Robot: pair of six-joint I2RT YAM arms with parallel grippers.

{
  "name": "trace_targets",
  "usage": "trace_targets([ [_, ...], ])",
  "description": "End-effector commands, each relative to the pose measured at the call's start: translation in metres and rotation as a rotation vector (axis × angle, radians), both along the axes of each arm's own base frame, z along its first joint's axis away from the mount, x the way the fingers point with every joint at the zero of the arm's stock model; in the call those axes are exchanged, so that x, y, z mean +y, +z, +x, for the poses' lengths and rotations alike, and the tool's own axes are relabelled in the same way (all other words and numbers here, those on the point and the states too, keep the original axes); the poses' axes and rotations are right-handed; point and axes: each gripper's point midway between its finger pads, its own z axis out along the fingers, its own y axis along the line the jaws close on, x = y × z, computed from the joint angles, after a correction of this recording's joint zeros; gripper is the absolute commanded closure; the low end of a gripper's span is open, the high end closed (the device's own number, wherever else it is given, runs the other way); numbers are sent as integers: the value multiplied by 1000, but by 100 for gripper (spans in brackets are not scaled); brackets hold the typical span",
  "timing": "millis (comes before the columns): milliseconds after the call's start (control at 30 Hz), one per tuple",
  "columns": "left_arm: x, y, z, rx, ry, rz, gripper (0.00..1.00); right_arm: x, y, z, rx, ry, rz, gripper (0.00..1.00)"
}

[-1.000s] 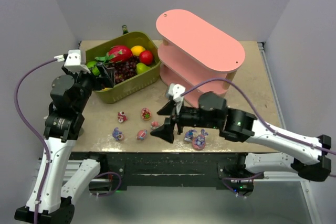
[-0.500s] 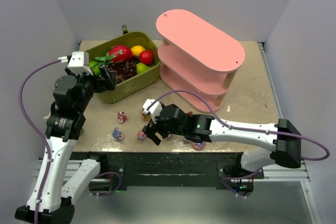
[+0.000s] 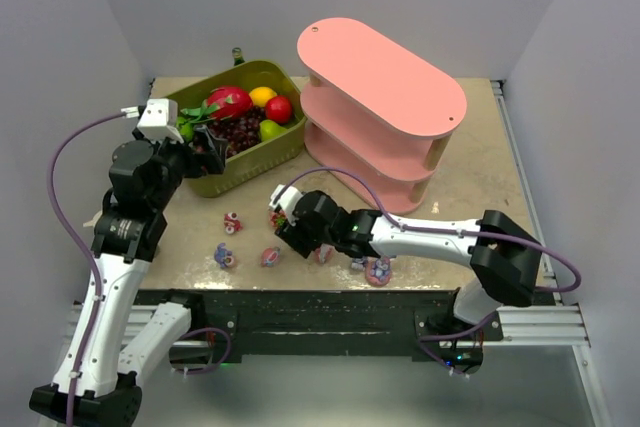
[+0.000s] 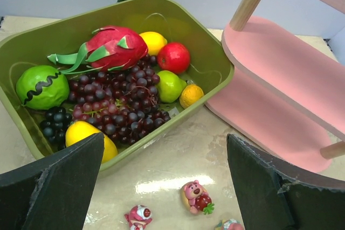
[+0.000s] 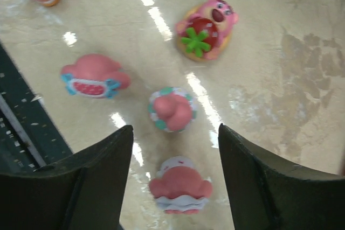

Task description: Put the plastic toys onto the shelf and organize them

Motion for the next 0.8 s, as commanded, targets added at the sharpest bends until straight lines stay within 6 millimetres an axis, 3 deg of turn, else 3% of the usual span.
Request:
trace_targets([
  [0, -2, 3, 4, -20, -16, 13, 0, 10, 8, 16, -39, 57, 43, 35],
  [200, -1, -1, 5, -12, -16, 19, 1, 11, -8, 21, 1, 115, 8, 42],
  [367, -1, -2, 4, -11, -16, 20, 0, 13, -17, 11, 40, 191, -12, 46],
  [567, -1, -4, 4, -7, -17, 25, 0, 20, -19, 4, 55, 245, 11, 47],
  [767, -1, -5, 4, -6, -19, 28, 0, 21, -25, 12, 30, 243, -15, 39],
])
